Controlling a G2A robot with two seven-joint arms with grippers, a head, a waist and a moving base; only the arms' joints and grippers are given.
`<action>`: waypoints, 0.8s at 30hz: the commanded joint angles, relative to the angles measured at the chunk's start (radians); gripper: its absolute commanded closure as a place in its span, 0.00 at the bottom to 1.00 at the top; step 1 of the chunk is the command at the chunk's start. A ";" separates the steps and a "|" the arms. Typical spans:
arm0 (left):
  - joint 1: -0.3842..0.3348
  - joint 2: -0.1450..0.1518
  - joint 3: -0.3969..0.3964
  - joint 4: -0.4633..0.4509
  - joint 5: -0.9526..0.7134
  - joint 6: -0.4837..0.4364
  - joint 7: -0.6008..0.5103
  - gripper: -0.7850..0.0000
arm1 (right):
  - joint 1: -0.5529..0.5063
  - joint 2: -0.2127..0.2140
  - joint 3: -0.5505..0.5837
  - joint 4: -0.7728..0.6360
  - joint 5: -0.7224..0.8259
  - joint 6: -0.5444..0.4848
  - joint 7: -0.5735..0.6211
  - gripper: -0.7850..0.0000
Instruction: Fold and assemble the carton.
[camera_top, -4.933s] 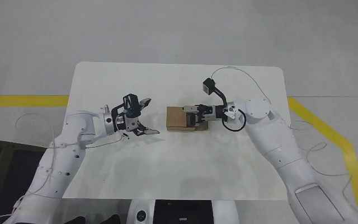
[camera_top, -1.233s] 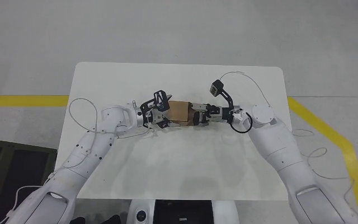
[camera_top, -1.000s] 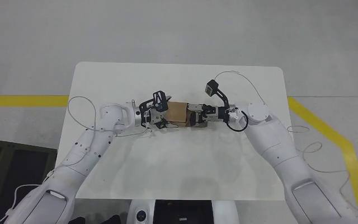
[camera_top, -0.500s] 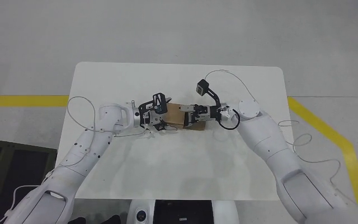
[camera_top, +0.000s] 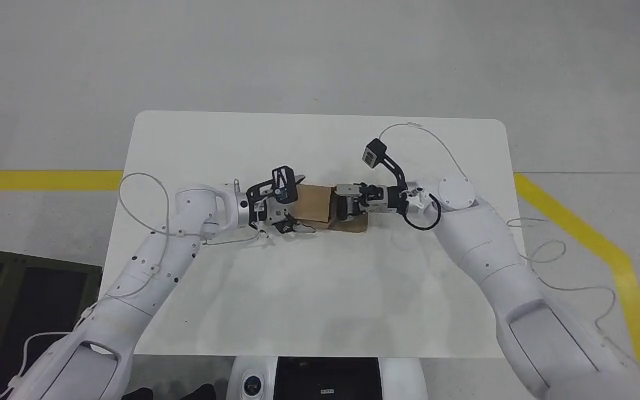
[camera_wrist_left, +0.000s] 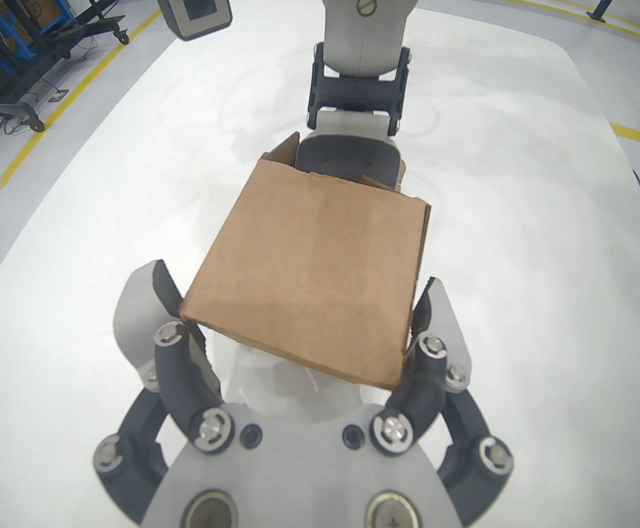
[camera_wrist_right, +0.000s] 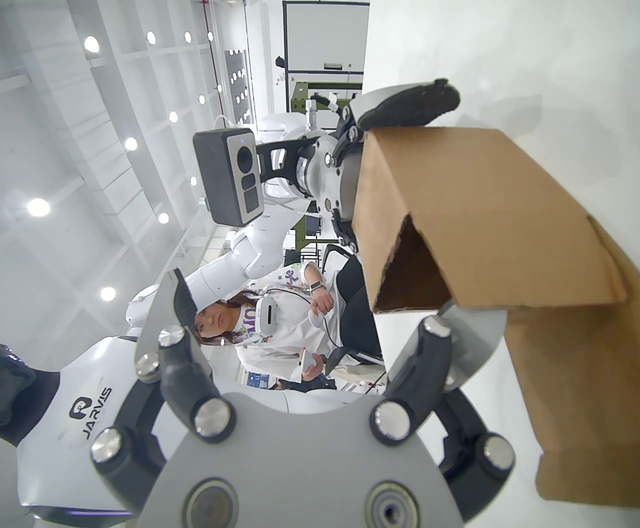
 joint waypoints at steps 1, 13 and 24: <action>0.000 0.000 -0.003 0.005 -0.002 -0.002 0.000 0.00 | -0.006 0.012 0.020 -0.017 -0.020 0.006 -0.004 0.00; 0.013 0.002 -0.010 -0.004 0.005 -0.001 0.007 0.00 | -0.012 0.035 0.055 -0.084 -0.113 0.030 -0.061 0.00; 0.020 0.001 -0.016 -0.014 -0.002 -0.003 0.004 0.00 | 0.006 0.012 0.006 -0.080 -0.109 0.036 0.026 0.00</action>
